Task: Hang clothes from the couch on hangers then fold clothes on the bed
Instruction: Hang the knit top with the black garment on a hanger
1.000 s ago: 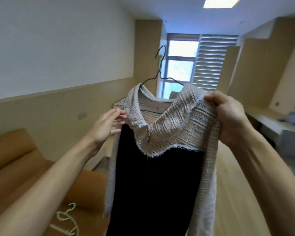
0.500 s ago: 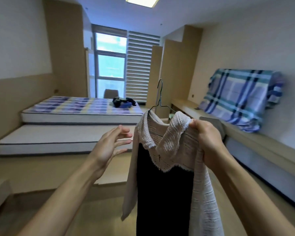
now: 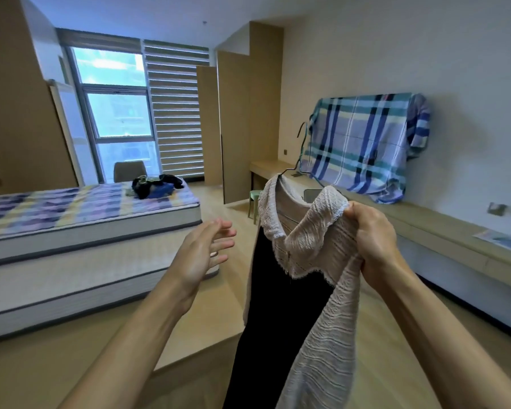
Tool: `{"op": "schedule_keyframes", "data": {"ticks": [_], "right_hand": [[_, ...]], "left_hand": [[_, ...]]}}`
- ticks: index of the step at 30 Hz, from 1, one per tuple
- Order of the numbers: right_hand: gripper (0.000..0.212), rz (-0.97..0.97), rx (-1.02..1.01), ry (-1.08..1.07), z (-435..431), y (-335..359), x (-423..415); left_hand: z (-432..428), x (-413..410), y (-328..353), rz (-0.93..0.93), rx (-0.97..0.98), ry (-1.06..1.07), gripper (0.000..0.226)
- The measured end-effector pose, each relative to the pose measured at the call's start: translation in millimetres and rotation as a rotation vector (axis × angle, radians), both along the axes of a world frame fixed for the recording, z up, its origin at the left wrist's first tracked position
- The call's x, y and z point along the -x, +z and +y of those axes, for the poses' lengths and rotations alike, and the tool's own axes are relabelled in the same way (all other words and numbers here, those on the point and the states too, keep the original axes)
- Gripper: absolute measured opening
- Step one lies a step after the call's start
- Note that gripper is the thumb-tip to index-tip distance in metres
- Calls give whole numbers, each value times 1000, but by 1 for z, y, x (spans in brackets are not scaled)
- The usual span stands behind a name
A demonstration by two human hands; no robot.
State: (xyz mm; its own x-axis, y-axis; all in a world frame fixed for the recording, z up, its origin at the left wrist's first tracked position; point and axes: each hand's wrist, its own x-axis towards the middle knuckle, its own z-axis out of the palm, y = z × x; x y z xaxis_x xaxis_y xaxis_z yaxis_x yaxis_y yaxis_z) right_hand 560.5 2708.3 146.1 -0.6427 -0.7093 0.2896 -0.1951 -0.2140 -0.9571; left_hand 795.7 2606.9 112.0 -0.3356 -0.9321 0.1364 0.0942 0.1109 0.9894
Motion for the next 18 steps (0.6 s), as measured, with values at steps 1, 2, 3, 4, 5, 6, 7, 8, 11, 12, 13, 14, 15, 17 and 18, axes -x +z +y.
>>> {"op": "schedule_keyframes", "data": {"ticks": [1, 2, 3, 4, 5, 6, 7, 8, 11, 12, 13, 14, 15, 17, 18], "right_hand": [[25, -5, 10, 13, -15, -3, 13], [28, -6, 26, 30, -31, -7, 27], [30, -13, 37, 44, -47, -10, 41], [32, -19, 54, 63, -63, -11, 55], [33, -24, 71, 88, -78, -11, 67], [33, -26, 73, 111, -95, -13, 82], [32, -21, 80, 137, -120, -11, 104], [31, -18, 81, 141, -132, -12, 114], [30, 3, 85, 168, -184, -10, 154], [29, 40, 78, 172, -202, -8, 167], [28, 74, 67, 175, -221, -6, 178], [26, 95, 59, 176, -242, -5, 191], [26, 111, 55, 177, -261, -5, 203], [27, 100, 55, 188, -300, -7, 226], [28, 99, 40, 192, -323, -8, 238]], "left_hand": [[-15, 16, -4, -6, 11, 0, 36], [-31, 33, -6, -9, 19, 4, 36], [-48, 51, -9, -9, 21, 4, 35], [-63, 69, -10, -11, 20, 6, 35], [-77, 87, -11, -6, 20, 12, 35], [-91, 105, -12, -6, 21, 29, 36], [-113, 130, -11, 14, 15, 51, 36], [-123, 142, -11, 24, 0, 60, 36], [-165, 189, -8, 64, -16, 90, 36], [-182, 205, -7, 75, -18, 105, 36], [-196, 219, -6, 79, -26, 118, 36], [-214, 233, -7, 81, -32, 124, 37], [-229, 246, -8, 80, -42, 131, 37], [-263, 269, -10, 78, -57, 142, 37], [-283, 282, -12, 84, -61, 149, 36]]}}
